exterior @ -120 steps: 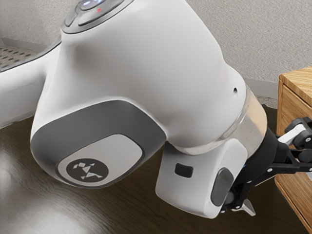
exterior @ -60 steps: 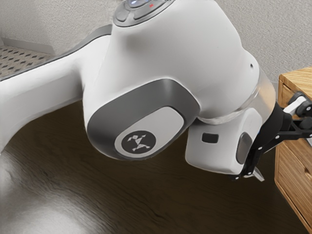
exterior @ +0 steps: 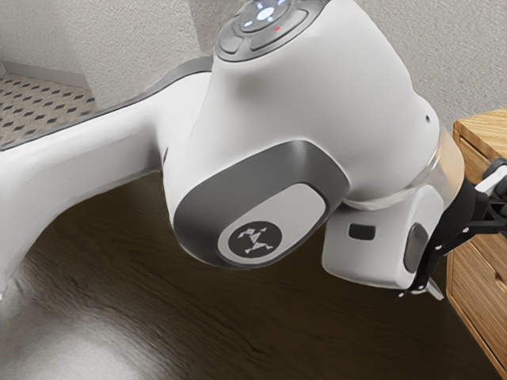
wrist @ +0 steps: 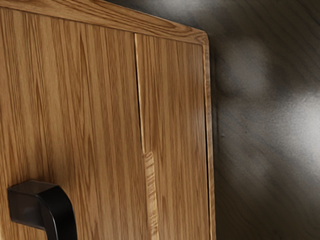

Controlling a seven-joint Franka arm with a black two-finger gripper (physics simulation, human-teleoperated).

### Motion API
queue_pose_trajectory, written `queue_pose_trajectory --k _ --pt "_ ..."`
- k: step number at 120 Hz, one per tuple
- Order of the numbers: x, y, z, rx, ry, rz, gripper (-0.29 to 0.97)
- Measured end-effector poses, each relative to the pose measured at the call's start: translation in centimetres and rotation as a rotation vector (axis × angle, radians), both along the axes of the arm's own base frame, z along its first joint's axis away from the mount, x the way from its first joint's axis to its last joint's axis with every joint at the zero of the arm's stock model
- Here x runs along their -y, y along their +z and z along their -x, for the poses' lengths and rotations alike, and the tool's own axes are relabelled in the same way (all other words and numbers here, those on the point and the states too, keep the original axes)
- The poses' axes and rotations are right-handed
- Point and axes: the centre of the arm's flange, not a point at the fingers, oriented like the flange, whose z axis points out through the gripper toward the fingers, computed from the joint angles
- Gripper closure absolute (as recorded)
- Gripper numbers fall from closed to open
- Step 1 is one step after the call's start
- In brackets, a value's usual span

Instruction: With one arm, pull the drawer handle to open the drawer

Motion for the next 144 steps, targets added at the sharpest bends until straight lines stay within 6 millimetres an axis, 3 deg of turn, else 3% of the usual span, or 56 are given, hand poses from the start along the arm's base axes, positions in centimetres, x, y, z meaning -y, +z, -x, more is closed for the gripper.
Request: queue_pose_trajectory --k 16,42,68,92,114,144 --pt "-0.3 -0.7 -1.3 -0.011 0.022 0.007 0.03" --pt "-3.6 -1.0 -5.0 -0.010 0.105 0.015 0.03" --pt "-2.7 -1.1 -4.5 -0.017 0.087 0.022 0.03" --pt "-3.3 -1.6 -4.9 -0.033 0.099 0.027 0.03" --pt "-1.6 -1.8 -5.2 -0.021 0.085 0.020 0.03" --pt "-1.3 -2.7 -5.5 -0.040 0.088 0.024 0.02"
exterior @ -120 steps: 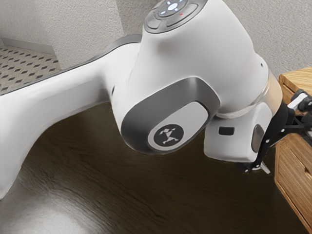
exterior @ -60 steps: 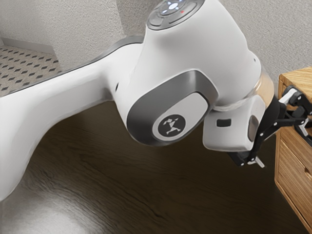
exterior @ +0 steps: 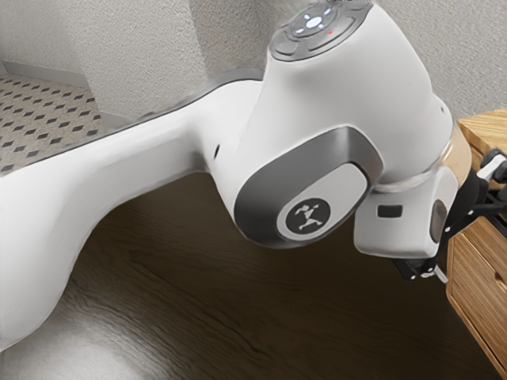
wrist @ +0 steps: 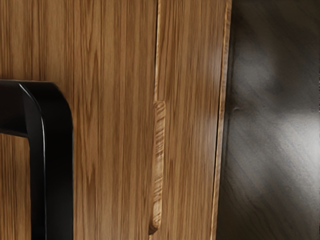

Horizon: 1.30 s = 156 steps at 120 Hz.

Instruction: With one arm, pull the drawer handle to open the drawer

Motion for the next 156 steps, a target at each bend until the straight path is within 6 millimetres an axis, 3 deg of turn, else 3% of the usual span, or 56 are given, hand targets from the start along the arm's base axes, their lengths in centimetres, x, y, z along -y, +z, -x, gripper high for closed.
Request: queue_pose_trajectory --k 40,72,100,156 --pt "0.2 -0.9 -0.2 -0.021 0.008 0.006 0.01" --pt "-0.5 -0.7 0.0 -0.033 0.027 0.022 0.18" --pt "-2.4 0.4 1.2 -0.047 0.037 0.050 0.32" --pt "-5.3 0.8 3.3 -0.084 0.050 0.087 0.28"
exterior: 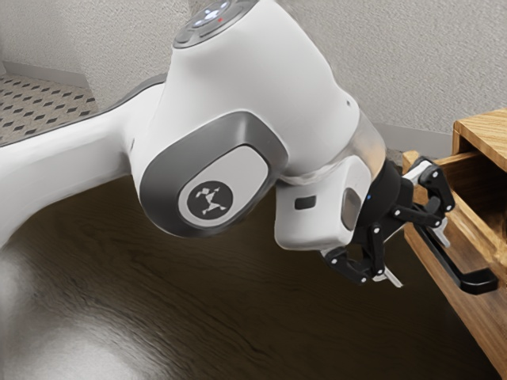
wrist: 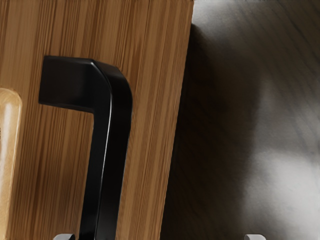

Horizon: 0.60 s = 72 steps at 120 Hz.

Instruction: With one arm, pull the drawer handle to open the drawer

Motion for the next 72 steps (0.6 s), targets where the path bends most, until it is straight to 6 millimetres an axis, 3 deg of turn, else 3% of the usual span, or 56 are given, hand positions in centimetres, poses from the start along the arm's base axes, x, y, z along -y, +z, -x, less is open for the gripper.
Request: queue_pose_trajectory --k 72 --pt "-4.5 -0.8 3.4 -0.052 0.004 0.045 0.27"
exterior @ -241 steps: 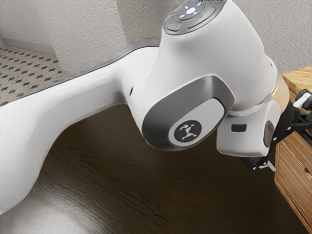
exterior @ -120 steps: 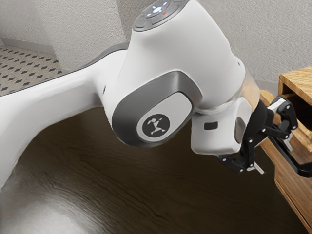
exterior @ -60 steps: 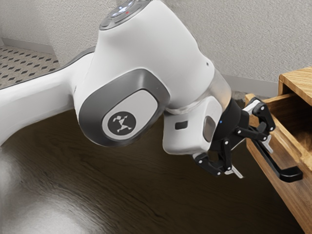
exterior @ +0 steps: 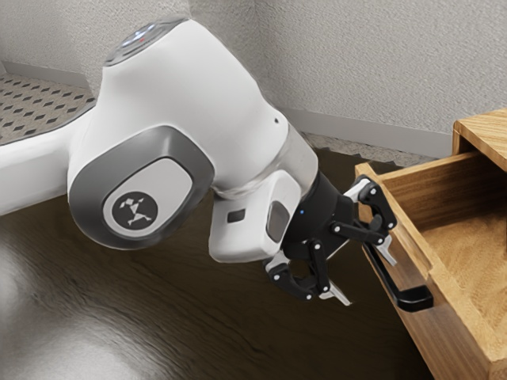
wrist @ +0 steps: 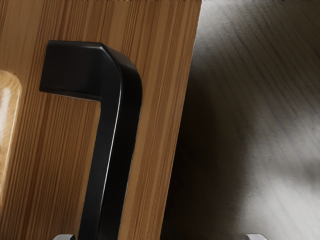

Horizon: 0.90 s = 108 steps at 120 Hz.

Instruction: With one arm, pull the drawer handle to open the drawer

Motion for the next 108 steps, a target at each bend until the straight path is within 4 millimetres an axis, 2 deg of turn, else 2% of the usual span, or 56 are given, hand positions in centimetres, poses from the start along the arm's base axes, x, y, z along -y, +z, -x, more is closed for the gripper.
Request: queue_pose_trajectory --k 38,57,70,86,90,95,98,101,108 --pt "-3.6 -0.5 2.4 -0.020 0.012 0.029 0.28" --pt "-5.4 -0.6 4.4 -0.006 0.029 0.031 0.30" --pt "-6.0 -0.6 5.4 0.004 0.033 0.035 0.29" --pt "-6.5 -0.2 5.6 0.015 0.040 0.041 0.24" --pt "-6.9 2.0 6.3 0.056 0.040 0.053 0.20" --pt "-7.7 7.7 8.5 0.151 0.046 0.070 0.17" --pt "-8.7 11.7 10.6 0.220 0.059 0.078 0.16" --pt "-9.8 14.6 12.9 0.273 0.072 0.084 0.14" --pt "-13.0 18.4 17.1 0.353 0.142 0.075 0.11"
